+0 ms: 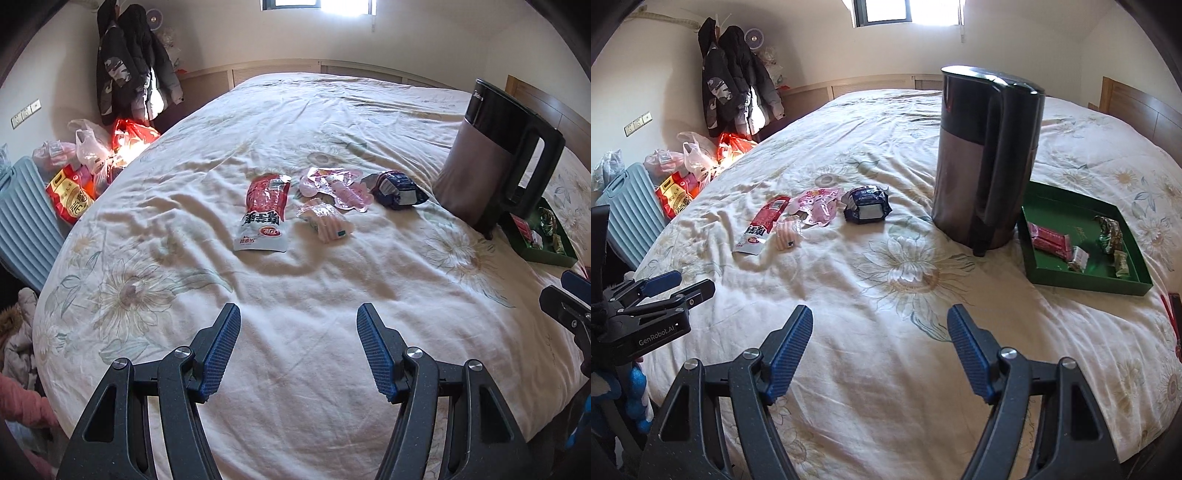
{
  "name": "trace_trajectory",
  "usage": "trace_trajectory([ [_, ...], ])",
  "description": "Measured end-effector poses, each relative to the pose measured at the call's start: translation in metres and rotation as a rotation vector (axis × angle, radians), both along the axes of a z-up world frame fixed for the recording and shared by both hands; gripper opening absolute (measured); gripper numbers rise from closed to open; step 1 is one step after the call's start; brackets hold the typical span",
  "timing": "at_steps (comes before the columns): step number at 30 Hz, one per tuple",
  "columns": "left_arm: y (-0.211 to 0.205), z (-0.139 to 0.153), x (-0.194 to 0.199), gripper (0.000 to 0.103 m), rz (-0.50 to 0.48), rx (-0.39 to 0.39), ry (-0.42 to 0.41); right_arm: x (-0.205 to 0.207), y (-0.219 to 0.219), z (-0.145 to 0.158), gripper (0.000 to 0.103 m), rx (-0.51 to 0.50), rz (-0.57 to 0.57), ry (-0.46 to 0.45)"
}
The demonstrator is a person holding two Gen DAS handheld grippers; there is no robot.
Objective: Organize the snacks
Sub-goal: 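Grasp the pink-striped translucent packet with the left tool while the right tool grasps the blue packet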
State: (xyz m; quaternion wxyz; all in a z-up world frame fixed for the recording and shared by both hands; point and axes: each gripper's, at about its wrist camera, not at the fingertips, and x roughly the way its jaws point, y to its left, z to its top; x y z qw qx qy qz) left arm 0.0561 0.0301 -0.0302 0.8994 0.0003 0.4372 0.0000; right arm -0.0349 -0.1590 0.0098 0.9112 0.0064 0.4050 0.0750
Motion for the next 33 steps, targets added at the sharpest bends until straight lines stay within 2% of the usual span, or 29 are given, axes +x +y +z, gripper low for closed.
trace_trajectory([
  [8, 0.002, -0.013, 0.038, 0.06, 0.03, -0.053, 0.041, 0.05, 0.018, -0.018, 0.103, 0.012, 0.042, 0.031],
  [19, -0.012, -0.03, 0.111, 0.06, 0.085, -0.152, 0.085, 0.13, 0.041, -0.032, 0.103, -0.006, 0.103, 0.038],
  [26, -0.017, -0.051, 0.145, 0.059, 0.11, -0.158, 0.123, 0.182, 0.055, -0.044, 0.103, -0.04, 0.126, 0.04],
  [33, -0.02, -0.071, 0.157, 0.06, 0.121, -0.16, 0.154, 0.216, 0.054, -0.065, 0.103, -0.061, 0.118, 0.076],
])
